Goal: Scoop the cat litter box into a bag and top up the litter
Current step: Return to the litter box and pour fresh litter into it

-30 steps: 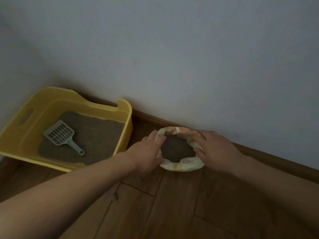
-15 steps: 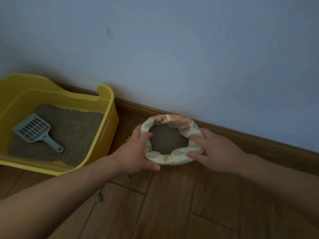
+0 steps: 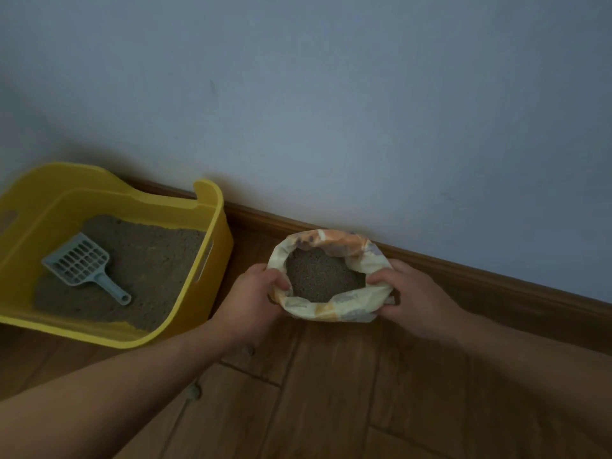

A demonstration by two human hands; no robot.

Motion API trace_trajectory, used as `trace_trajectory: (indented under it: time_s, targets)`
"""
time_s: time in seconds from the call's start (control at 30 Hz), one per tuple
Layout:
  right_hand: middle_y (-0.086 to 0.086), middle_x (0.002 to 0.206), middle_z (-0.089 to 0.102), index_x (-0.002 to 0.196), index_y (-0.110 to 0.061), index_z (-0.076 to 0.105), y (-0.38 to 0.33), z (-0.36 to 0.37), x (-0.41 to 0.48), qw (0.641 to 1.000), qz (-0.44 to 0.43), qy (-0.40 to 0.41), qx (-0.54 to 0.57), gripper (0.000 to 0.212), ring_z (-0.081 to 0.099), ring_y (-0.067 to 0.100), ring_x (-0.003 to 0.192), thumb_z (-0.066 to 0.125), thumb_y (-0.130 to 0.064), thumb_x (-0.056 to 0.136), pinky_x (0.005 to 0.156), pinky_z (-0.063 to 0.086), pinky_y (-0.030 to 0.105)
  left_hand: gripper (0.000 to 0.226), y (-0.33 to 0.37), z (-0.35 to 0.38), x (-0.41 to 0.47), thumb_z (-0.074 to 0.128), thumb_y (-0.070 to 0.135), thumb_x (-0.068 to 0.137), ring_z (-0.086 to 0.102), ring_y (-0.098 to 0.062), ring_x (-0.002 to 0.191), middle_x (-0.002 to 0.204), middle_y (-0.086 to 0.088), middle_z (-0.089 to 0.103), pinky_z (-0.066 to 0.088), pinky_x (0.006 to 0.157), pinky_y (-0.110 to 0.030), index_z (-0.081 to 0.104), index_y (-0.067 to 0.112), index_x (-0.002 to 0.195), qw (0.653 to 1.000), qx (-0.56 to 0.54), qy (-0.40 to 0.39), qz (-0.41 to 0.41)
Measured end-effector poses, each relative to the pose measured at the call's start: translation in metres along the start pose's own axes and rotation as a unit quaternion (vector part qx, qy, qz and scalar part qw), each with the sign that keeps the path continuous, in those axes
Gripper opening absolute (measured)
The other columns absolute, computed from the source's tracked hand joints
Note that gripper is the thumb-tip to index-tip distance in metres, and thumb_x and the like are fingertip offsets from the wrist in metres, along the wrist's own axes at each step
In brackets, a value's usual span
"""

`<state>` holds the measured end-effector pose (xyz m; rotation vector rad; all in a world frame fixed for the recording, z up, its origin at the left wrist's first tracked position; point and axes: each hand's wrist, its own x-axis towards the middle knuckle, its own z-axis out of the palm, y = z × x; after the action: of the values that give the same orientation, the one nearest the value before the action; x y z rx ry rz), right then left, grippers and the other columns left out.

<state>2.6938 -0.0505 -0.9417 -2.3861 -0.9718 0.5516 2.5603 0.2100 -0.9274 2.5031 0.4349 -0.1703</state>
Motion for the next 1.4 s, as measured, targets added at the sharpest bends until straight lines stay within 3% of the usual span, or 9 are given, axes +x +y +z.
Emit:
trace_trajectory:
  time_s: [0.1,0.23,0.43,0.57,0.73,0.87,1.07,1.2,1.4]
  targets:
    - [-0.023,0.103,0.049,0.100,-0.034,0.062,-0.006,0.006,0.000,0.998,0.006,0.035,0.044,0.032,0.051,-0.003,0.090,0.079,-0.018,0.079,0.069,0.038,0.012,0.037,0.001,0.000,-0.001,0.085,0.024,0.071,0.054,-0.005,0.092,0.103,0.011,0.055,0.040,0.073,-0.016,0.056,0.042,0.083,1.000,-0.008,0.009,-0.028]
    - [-0.021,0.099,0.053,0.099,-0.026,0.067,-0.014,0.002,0.002,0.995,-0.004,0.079,0.066,0.030,0.052,-0.007,0.093,0.077,-0.007,0.077,0.068,0.042,0.009,0.035,-0.001,-0.006,-0.003,0.085,0.021,0.071,0.053,-0.004,0.086,0.098,0.011,0.056,0.040,0.068,-0.015,0.057,0.039,0.079,0.999,-0.032,0.022,-0.030]
    - [-0.013,0.089,0.060,0.091,-0.023,0.068,-0.043,-0.023,-0.002,0.983,-0.063,0.156,0.067,0.034,0.056,-0.004,0.088,0.076,0.003,0.070,0.067,0.039,0.008,0.027,0.007,-0.023,-0.027,0.080,0.019,0.075,0.056,-0.006,0.084,0.093,0.009,0.057,0.052,0.074,-0.029,0.060,0.035,0.079,0.997,-0.057,0.047,-0.008]
    - [-0.014,0.088,0.060,0.088,-0.019,0.068,-0.059,-0.043,-0.014,0.973,-0.093,0.199,0.066,0.037,0.056,-0.001,0.092,0.075,0.011,0.066,0.068,0.040,0.007,0.031,0.018,-0.030,-0.043,0.080,0.020,0.076,0.056,-0.004,0.083,0.095,0.011,0.056,0.050,0.072,-0.023,0.056,0.039,0.079,0.994,-0.077,0.069,0.028]
    - [-0.014,0.092,0.062,0.092,-0.027,0.064,-0.092,-0.071,-0.030,0.954,-0.134,0.256,0.083,0.043,0.059,0.006,0.087,0.077,0.006,0.069,0.066,0.049,0.026,0.036,0.032,-0.055,-0.058,0.082,0.015,0.074,0.056,-0.002,0.086,0.094,0.014,0.057,0.048,0.071,-0.017,0.056,0.040,0.079,0.984,-0.114,0.123,0.068]
    - [-0.001,0.089,0.064,0.093,-0.020,0.067,-0.127,-0.093,-0.026,0.937,-0.180,0.291,0.064,0.041,0.058,0.010,0.079,0.076,0.010,0.067,0.065,0.048,0.025,0.029,0.029,-0.078,-0.062,0.082,0.014,0.074,0.057,-0.001,0.085,0.093,0.014,0.060,0.048,0.072,-0.020,0.062,0.033,0.082,0.972,-0.141,0.168,0.079]
    - [-0.004,0.087,0.064,0.094,-0.031,0.063,-0.188,-0.099,-0.005,0.924,-0.216,0.305,0.084,0.047,0.062,0.018,0.079,0.074,0.006,0.067,0.066,0.050,0.036,0.029,0.005,-0.108,-0.067,0.087,0.025,0.070,0.061,-0.004,0.087,0.093,0.013,0.065,0.055,0.076,-0.037,0.062,0.034,0.082,0.957,-0.197,0.205,0.060]
    - [-0.014,0.083,0.063,0.088,-0.036,0.062,-0.220,-0.089,0.009,0.924,-0.230,0.295,0.083,0.049,0.060,0.014,0.074,0.072,0.006,0.067,0.063,0.048,0.033,0.029,-0.018,-0.119,-0.070,0.086,0.024,0.070,0.067,-0.010,0.086,0.090,0.012,0.069,0.056,0.075,-0.046,0.062,0.036,0.082,0.946,-0.241,0.212,0.036]
    - [-0.009,0.081,0.065,0.086,-0.029,0.063,-0.250,-0.064,0.029,0.934,-0.231,0.268,0.055,0.049,0.062,0.018,0.071,0.073,0.014,0.065,0.059,0.048,0.033,0.030,-0.050,-0.122,-0.079,0.086,0.020,0.072,0.066,-0.001,0.078,0.083,0.013,0.069,0.057,0.069,-0.033,0.059,0.030,0.080,0.944,-0.261,0.203,-0.012]
